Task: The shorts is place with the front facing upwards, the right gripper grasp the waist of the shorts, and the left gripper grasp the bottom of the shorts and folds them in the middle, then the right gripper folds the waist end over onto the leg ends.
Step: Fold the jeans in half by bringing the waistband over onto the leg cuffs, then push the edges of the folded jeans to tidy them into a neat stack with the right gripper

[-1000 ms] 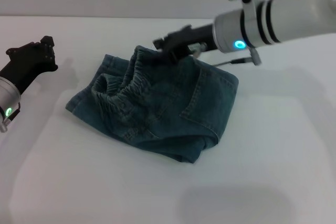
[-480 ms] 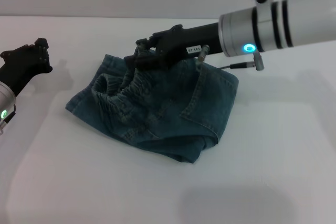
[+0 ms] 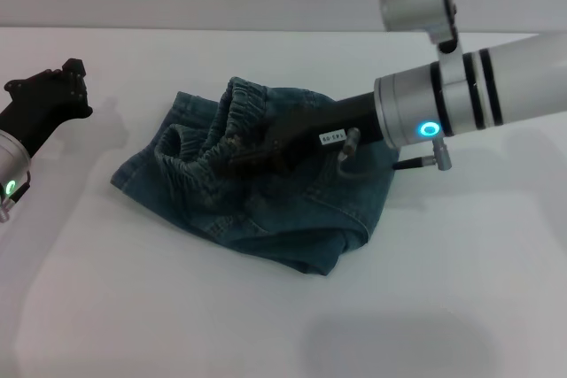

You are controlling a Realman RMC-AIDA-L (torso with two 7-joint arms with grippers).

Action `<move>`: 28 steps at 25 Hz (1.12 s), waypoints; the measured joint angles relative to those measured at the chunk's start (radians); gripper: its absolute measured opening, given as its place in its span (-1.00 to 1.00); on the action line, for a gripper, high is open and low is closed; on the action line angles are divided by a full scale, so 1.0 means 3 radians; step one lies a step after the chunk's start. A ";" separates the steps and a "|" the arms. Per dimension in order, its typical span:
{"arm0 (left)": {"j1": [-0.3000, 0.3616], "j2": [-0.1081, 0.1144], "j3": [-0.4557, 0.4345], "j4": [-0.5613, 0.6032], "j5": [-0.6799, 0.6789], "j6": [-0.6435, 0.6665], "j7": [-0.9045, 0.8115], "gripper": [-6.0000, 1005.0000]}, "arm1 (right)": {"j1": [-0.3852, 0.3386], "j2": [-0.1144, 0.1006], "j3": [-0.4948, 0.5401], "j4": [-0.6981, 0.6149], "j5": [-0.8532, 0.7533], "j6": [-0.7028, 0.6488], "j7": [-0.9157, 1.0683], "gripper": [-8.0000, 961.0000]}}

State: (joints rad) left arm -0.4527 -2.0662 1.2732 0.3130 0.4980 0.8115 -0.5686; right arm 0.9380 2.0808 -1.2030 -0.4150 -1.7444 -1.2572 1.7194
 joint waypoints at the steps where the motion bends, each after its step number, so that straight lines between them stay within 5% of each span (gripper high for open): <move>1: -0.0002 -0.0001 0.0000 0.0000 0.0000 0.0000 0.0000 -0.95 | 0.0014 0.0004 -0.0023 0.0031 0.0000 0.0055 0.0000 0.15; 21: 0.0042 -0.0010 0.0016 0.0000 0.0002 0.0159 -0.0080 -0.95 | 0.0347 0.0026 -0.0110 0.0368 0.0026 0.1035 0.0069 0.15; 28: 0.0113 0.0013 0.0045 0.0019 0.0031 0.0459 -0.0218 -0.95 | -0.0166 0.0015 -0.0080 -0.0162 0.0905 0.1503 -0.0512 0.15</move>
State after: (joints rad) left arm -0.4187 -2.0623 1.2868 0.3187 0.5072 0.9492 -0.6340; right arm 0.8882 2.0852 -1.2271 -0.4636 -1.4730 -0.8065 1.5659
